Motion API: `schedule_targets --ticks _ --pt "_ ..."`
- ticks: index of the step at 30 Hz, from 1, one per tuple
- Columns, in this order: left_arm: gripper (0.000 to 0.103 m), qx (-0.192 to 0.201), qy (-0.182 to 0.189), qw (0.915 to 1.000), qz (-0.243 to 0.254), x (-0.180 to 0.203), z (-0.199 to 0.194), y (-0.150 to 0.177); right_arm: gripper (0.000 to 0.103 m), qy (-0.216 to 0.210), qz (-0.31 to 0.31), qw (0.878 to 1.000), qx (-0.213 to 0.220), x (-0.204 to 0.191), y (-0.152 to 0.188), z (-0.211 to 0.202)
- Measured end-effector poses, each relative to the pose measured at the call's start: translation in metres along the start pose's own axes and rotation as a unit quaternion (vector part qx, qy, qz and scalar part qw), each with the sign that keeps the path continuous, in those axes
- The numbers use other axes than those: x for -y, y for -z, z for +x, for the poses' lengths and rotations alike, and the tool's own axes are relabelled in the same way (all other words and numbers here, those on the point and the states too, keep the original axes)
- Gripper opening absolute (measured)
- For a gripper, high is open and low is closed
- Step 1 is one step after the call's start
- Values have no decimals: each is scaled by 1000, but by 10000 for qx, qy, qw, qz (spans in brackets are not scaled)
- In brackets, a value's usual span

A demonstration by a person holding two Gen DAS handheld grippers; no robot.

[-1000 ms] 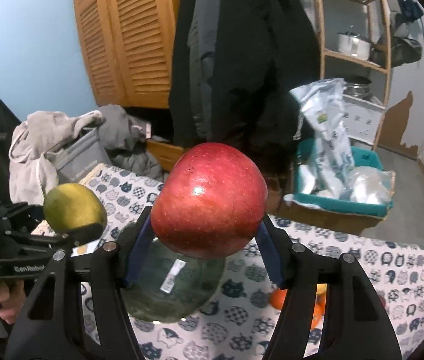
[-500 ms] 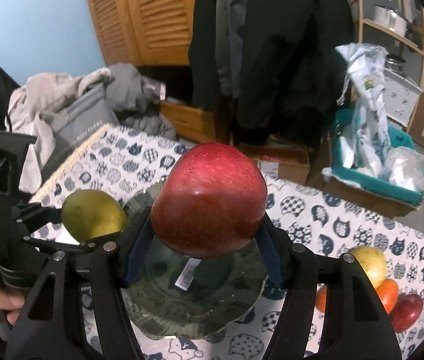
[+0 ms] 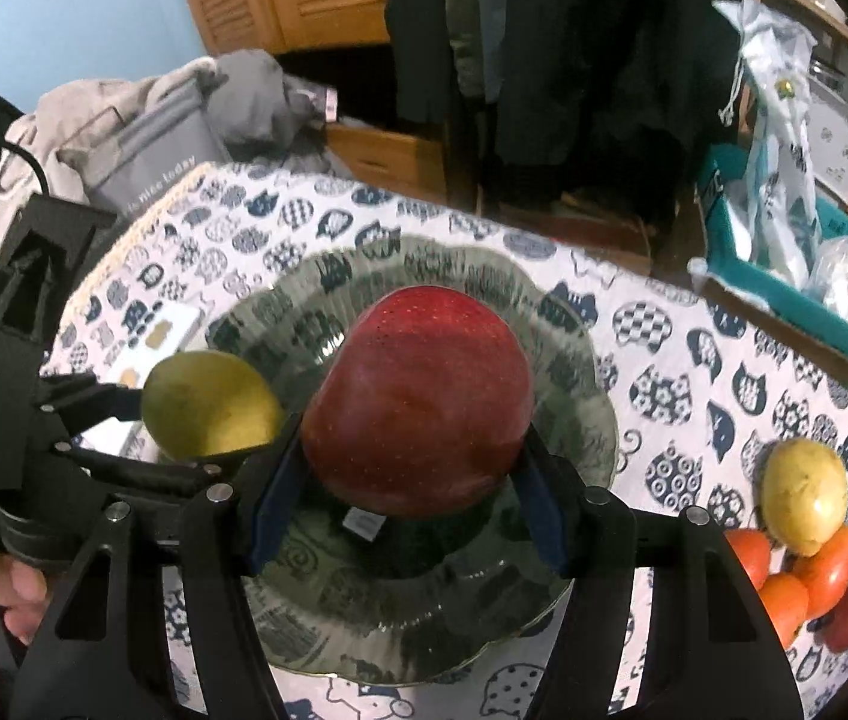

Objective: Organize fruits
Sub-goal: 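Lift both held fruits and carry them over the green glass bowl, then lower both fruits into the green glass bowl and open both tools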

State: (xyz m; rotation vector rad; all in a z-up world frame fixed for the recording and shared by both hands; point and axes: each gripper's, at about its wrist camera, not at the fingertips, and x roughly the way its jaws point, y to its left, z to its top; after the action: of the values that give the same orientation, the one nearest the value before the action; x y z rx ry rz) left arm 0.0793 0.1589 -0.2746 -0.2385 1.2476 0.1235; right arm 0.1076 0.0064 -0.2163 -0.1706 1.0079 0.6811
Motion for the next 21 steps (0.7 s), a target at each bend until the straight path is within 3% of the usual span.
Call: schedule_targets --ticks 7,21 --pt "78 -80 -117 9995 279 11 10 2 65 -8 106 9997 -216 6 8 14" --pt "77 166 -121 9997 -133 -13 -19 -1 66 -50 218 9987 -455 9 4 27"
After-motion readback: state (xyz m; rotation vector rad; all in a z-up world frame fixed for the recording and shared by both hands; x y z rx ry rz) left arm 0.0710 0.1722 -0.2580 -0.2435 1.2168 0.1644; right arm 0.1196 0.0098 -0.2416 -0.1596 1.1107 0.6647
